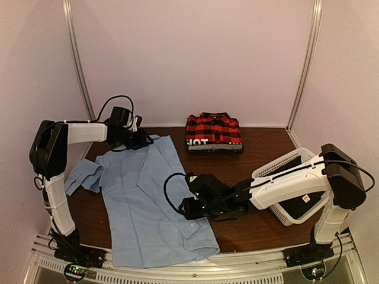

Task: Fold and stack the long sleeve shirts
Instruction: Move the 1/3-folded shirt to the center of the board.

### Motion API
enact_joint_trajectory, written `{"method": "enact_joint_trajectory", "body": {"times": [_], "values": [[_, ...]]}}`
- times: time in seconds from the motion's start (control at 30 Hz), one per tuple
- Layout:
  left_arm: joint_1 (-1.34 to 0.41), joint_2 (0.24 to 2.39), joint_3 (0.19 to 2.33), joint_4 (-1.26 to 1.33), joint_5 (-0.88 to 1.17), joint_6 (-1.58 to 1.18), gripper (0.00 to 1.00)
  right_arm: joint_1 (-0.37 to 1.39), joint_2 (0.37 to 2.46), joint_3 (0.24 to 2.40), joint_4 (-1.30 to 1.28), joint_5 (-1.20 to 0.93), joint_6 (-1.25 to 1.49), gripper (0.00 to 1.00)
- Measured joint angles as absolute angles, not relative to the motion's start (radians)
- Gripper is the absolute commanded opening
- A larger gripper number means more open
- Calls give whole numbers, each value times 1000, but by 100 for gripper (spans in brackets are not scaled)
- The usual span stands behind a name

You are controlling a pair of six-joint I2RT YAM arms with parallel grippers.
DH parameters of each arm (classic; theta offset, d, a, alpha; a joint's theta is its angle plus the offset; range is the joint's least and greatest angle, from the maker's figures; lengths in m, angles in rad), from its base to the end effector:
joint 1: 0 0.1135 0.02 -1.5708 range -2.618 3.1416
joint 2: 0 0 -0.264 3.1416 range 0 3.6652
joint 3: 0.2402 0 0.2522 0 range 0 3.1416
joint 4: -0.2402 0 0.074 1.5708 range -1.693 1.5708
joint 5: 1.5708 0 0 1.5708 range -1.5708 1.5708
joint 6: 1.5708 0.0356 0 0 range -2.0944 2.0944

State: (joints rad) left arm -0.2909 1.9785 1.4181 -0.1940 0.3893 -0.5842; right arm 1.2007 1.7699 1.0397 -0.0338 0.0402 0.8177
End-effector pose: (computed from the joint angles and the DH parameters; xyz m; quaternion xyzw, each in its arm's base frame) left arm 0.4195 -0.1397 0.2032 -0.0556 0.9021 -0.3258 0.2775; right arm 0.1366 0.3480 0.1778 -0.1673 0.9042 0.3223 0.2247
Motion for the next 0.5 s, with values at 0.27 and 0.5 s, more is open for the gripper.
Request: {"method": "enact_joint_trajectory", "body": {"times": [0.27,0.5], "values": [[-385,2015,1275,-156,426,-631,24,1202,1823,1007,-14,-1,820,41],[-385,2146,1375,-153,434,-642,22,1190,1824,929,49,-32,842,40]]}}
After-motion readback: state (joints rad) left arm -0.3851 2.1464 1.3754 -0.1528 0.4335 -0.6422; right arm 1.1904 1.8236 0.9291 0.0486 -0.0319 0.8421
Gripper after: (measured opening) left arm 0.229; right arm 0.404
